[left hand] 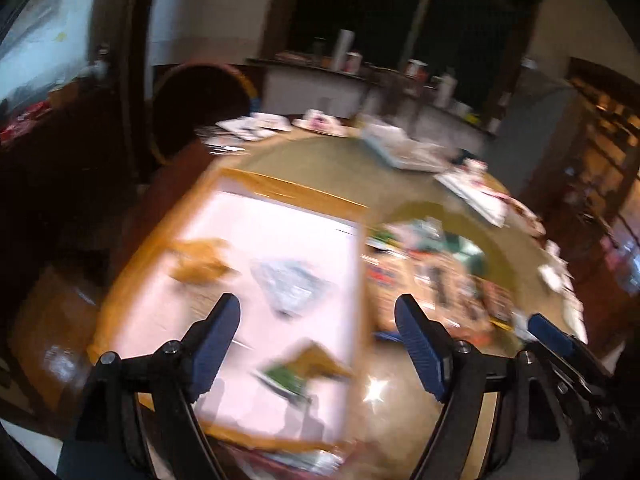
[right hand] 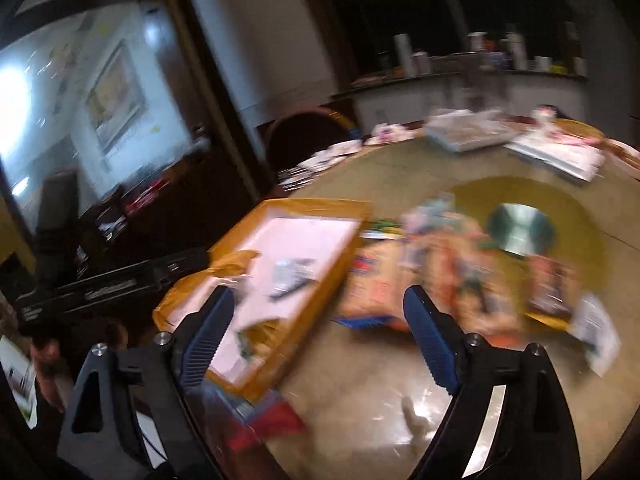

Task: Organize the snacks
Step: 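Withdraw both open grippers from the box back over the table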

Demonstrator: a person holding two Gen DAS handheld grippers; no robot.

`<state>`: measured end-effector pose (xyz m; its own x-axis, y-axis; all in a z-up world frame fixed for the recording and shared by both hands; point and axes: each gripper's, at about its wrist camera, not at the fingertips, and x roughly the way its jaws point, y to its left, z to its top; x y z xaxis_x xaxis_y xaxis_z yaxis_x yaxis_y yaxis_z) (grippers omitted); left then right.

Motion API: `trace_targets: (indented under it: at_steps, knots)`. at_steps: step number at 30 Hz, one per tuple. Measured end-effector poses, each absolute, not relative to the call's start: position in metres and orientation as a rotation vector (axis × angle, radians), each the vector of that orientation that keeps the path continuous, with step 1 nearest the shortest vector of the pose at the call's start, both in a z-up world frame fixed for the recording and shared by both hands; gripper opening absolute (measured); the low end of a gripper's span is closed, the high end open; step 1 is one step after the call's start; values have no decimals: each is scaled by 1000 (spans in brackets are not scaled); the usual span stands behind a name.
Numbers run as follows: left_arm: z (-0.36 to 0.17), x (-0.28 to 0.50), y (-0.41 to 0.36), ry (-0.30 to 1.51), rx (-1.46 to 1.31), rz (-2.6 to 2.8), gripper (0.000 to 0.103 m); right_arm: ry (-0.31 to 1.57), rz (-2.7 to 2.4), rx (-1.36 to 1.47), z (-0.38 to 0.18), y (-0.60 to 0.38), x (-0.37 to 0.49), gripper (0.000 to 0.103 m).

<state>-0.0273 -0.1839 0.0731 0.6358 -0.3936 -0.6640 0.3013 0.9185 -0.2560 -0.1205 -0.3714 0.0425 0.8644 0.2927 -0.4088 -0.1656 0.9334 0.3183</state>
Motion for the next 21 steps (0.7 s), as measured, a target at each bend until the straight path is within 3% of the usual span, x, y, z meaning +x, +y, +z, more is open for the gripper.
trace_targets:
  at_steps: [11,21]
  knots:
    - [54,-56,-295,897,-30,-531,80,475,116,403,11,-505,-189,88]
    - [34,-31,-330,937,-5,-494,80,592,58,436,-24,-586,-137,78]
